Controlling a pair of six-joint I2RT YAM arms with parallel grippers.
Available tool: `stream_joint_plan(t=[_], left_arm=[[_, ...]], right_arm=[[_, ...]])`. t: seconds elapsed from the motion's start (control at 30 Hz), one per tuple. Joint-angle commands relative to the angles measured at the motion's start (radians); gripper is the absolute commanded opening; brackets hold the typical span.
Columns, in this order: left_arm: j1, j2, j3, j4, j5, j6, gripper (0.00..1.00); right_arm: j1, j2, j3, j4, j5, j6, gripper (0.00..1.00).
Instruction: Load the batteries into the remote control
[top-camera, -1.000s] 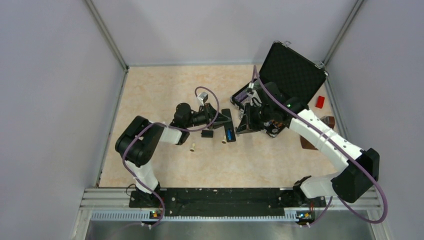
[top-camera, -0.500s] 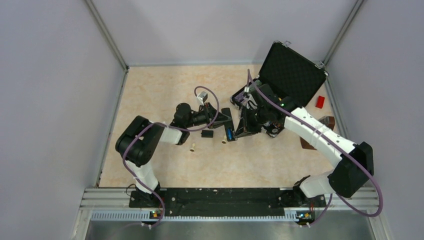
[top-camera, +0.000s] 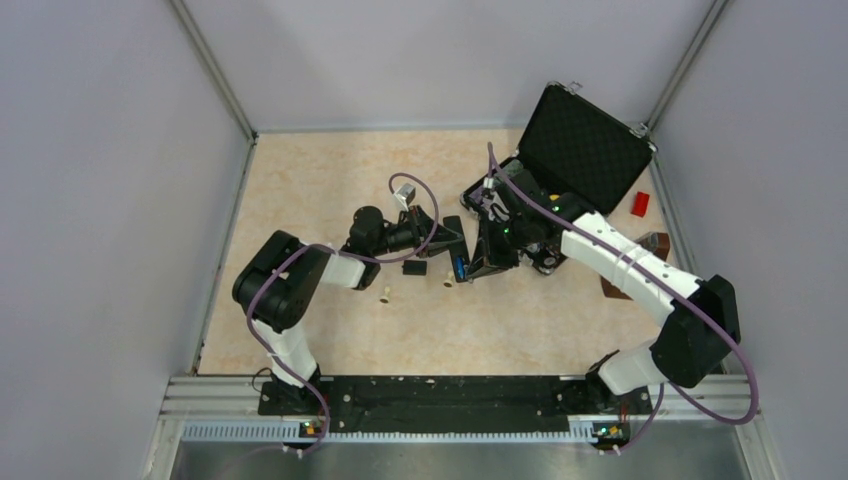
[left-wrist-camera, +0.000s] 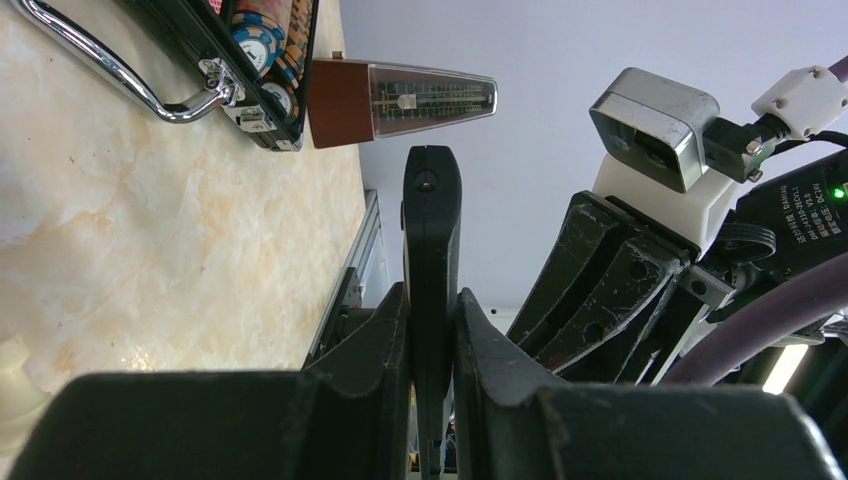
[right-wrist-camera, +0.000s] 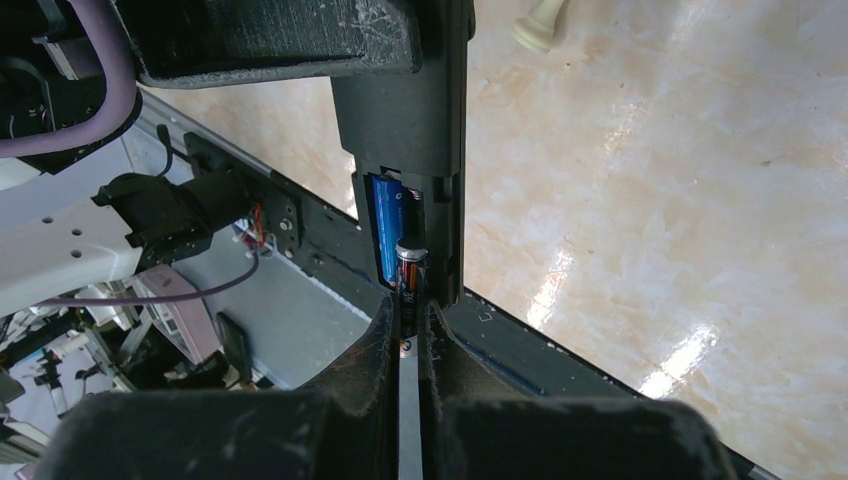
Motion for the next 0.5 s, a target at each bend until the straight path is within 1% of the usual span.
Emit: stream_joint_plan(t=[0.0, 0.33, 0.4, 0.47], left_arm=[[-0.003, -0.008, 0.022, 0.064, -0.002, 0.003, 0.00], [-0.003, -0.015, 0.000, 0.087, -0.011, -0.008, 0.00], [-0.003, -0.016, -0.002, 0.090, -0.013, -0.010, 0.00], [-0.004, -0.015, -0.004, 0.092, -0.014, -0.012, 0.00]], right_arm=[[0.011, 0.004, 0.036, 0.005, 0.025, 0.009, 0.01], [0.011, 0.019, 0.026, 0.034, 0.072, 0.032, 0.04], [0.011, 0.024, 0.033, 0.038, 0.072, 0.036, 0.07], [0.010, 0.029, 0.039, 0.042, 0.072, 0.039, 0.14]])
